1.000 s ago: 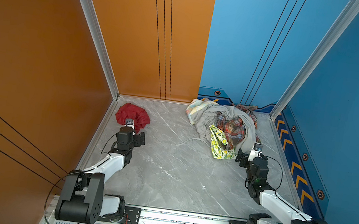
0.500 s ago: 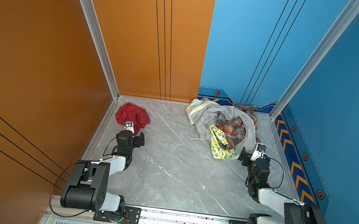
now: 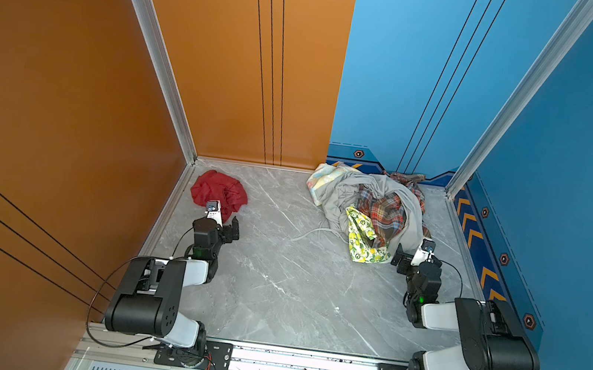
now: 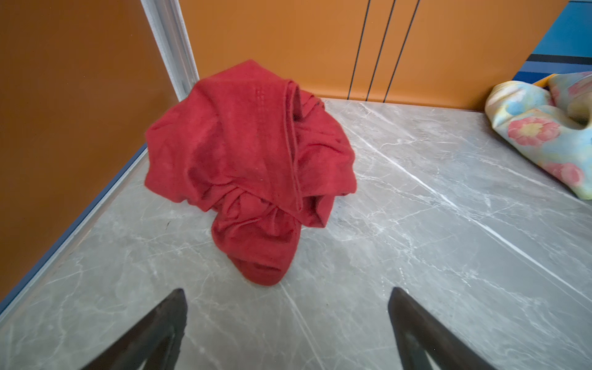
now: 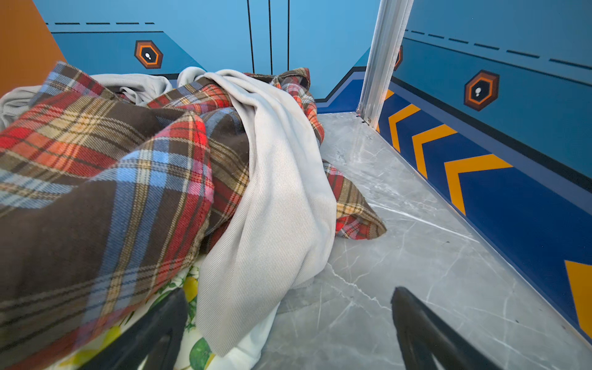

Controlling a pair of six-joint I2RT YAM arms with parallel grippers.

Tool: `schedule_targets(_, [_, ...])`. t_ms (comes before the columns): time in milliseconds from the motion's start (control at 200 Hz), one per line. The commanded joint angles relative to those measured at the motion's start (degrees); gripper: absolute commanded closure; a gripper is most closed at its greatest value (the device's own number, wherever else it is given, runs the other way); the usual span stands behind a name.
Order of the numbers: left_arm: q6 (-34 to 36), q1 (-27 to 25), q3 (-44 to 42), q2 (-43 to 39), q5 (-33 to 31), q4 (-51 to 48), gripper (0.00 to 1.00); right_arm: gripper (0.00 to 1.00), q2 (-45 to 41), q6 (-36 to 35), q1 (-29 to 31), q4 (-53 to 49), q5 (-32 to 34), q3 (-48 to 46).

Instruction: Pick out a specific cloth from the pile

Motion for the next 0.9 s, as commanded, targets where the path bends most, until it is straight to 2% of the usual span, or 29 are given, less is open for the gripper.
schedule_targets(0, [1.3, -1.1, -0.9, 2.3, -3.1, 3.9, 0.02, 0.00, 1.6, -1.4, 0.8, 2.2, -0.5, 1.1])
schedule_targets(30, [1.3, -1.3, -0.4, 1.8, -3.3, 1.7, 0.02, 0.00, 0.8, -1.3, 0.8, -0.1, -0.2, 1.7])
schedule_targets(110, [2.3, -2.2, -0.1, 2.9, -4.8, 3.2, 0.02, 0.00, 1.8, -1.2, 0.7, -4.5, -0.3, 5.1])
schedule_targets(150, [2.9, -2.7, 0.1, 3.0, -5.5, 3.0, 0.02, 0.00, 1.3, -0.3, 0.4, -11.5, 0.1, 8.2])
schedule_targets(185, [3.3, -3.2, 0.2, 3.0, -6.2, 2.9, 0.02, 0.00, 0.7, 1.0, -1.9, -15.8, -3.9, 9.5])
schedule_targets(225, [3.3, -3.4, 0.2, 3.0, -6.5, 2.8, 0.02, 0.00, 1.2, 1.9, -3.5, -13.6, -7.0, 8.8])
schedule_targets(390, [3.4, -3.4, 0.1, 2.9, -6.6, 2.9, 0.02, 0.00, 1.3, 0.5, -1.3, -12.9, -3.0, 8.7])
schedule_targets(896, [3.4, -3.7, 0.0, 2.8, -7.0, 3.0, 0.02, 0.00, 1.4, 0.6, -1.7, -13.4, -4.2, 9.0])
